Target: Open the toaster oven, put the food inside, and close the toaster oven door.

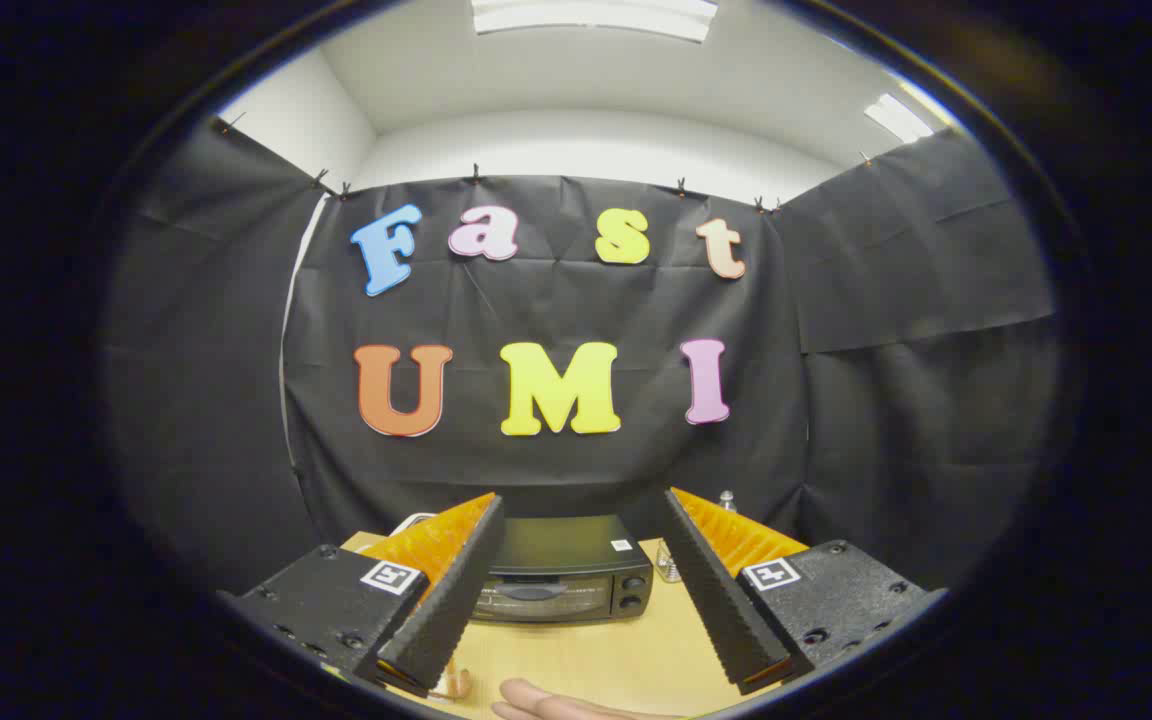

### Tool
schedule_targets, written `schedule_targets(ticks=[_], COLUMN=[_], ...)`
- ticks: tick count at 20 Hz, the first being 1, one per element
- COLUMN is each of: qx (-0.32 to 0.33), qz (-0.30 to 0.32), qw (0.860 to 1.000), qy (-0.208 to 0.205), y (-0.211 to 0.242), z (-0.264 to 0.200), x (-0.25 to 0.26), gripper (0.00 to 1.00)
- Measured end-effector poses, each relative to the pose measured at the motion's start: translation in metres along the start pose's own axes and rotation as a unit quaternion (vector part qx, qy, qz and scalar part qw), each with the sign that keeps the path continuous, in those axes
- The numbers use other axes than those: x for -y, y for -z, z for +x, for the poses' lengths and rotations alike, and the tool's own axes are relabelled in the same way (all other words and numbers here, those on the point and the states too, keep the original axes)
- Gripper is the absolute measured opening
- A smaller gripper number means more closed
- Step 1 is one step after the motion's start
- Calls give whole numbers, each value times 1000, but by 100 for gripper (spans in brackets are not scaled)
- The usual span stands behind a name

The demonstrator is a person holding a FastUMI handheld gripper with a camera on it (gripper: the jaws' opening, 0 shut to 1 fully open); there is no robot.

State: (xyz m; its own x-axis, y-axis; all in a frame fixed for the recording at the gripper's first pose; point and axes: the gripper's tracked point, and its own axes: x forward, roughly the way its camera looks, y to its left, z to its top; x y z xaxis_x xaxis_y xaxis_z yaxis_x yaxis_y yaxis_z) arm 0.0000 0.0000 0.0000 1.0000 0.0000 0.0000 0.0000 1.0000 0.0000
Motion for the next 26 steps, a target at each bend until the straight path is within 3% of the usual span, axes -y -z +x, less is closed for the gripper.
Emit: schedule_targets(ticks=[5, 16, 20, 26], qx=[-8, -14, -9, -83], qz=[13, 4, -15, -26], qw=[1000, 1000, 1000, 996], qy=[16, 15, 24, -16], y=[7, 25, 43, 115], z=[11, 29, 68, 157], x=[21, 14, 1, -44], gripper=[100, 100, 100, 100])
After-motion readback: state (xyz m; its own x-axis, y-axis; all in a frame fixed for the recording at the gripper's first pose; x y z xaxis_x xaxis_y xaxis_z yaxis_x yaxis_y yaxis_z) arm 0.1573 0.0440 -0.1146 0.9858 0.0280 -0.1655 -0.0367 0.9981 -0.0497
